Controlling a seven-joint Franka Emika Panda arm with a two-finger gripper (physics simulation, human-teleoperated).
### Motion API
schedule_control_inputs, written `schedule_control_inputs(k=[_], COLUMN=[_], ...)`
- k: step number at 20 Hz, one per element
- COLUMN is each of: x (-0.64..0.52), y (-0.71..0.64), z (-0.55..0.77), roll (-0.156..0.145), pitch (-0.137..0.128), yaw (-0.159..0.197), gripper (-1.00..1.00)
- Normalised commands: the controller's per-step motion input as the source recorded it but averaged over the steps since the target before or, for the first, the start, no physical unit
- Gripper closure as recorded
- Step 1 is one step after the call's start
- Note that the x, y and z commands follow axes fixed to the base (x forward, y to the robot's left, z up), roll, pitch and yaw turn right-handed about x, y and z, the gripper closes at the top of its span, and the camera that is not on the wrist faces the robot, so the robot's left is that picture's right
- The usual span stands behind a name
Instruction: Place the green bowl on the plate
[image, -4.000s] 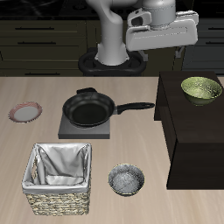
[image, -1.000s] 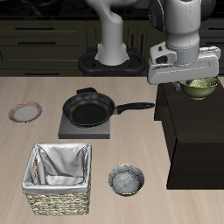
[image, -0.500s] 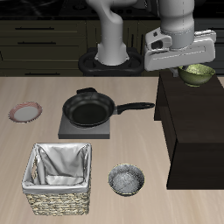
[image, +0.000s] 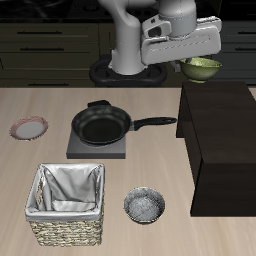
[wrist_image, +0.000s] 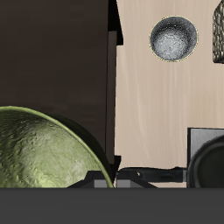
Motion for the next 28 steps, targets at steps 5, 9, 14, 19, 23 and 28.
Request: schedule_control_inputs(k=[5,9,14,19,23,28], x=[-0.15,-0.29,-0.30,-0.10,-0.11,-0.21], y=[-0.49,-0.57,-0.48,-0.56,-0.57,-0.47], z=[0.19,0.09,-0.09,0.09,0.15,-0.02], roll=[-0.020,-0.036,-0.009,-0.059,-0.054,-0.022], pitch=[-0.028,-0.023,-0.003,-0.011,-0.040,-0.023], yaw=[0.001,0.010,0.032,-0.033,-0.035,-0.019], gripper=[1.00,1.00,1.00,1.00,1.00,1.00])
